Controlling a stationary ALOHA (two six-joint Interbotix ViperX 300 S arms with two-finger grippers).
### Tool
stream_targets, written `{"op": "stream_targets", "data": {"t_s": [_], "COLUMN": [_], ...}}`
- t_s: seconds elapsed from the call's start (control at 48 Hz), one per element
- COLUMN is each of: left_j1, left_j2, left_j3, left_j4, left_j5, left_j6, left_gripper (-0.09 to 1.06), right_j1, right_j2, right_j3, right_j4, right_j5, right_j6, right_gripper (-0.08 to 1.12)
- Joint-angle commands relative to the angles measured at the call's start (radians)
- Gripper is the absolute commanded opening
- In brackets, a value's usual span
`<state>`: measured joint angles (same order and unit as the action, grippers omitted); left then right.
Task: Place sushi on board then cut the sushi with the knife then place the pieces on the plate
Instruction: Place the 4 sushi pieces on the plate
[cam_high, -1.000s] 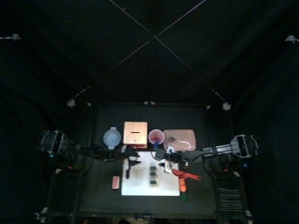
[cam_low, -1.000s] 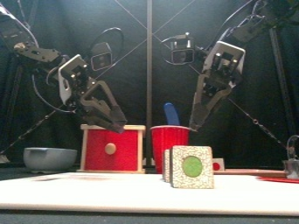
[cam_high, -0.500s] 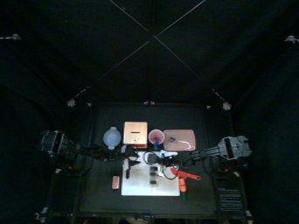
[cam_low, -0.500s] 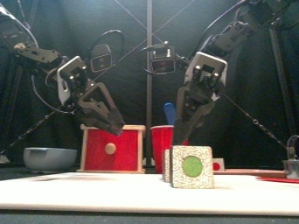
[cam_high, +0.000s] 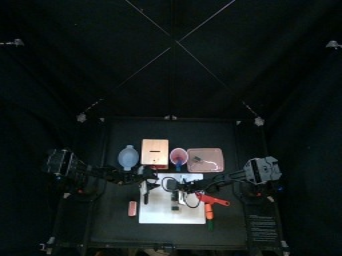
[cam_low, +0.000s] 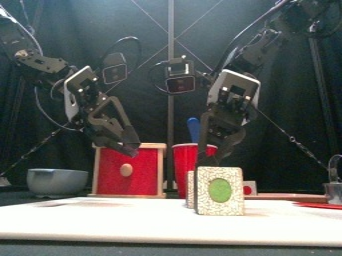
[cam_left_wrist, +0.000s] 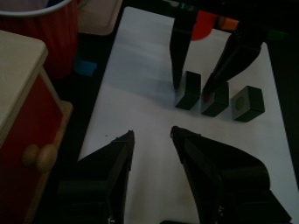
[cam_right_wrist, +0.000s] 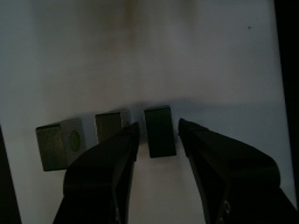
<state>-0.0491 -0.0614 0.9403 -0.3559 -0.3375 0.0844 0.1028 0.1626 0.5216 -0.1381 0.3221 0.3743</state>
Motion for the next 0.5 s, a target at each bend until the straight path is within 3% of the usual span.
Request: {"op": "stream_targets", "data": {"t_s": [0.021, 0.292, 0.5], "left_j1": [0.0, 0.0, 0.0], "left_j2": [-0.005, -0.005, -0.005], "left_j3": [-0.009, -0.011, -0.012], "left_j4": [-0.002, -0.002, -0.002], "left_j5": [-0.003, -0.003, -0.003], "left_j6": [0.0, 0.0, 0.0], "left_gripper": [0.79, 0.79, 0.79], "right_j1": [-0.003, -0.005, -0.035], "right_j2": [-0.008, -0.035, -0.169], "right_j3": [-0.02, -0.014, 0.037], "right_j4": [0.002, 0.0, -0.005], "right_j5": [-0.003, 0.0, 0.091], "right_j6": [0.0, 0.003, 0.002], "right_gripper": [0.76, 0.58, 0.58]}}
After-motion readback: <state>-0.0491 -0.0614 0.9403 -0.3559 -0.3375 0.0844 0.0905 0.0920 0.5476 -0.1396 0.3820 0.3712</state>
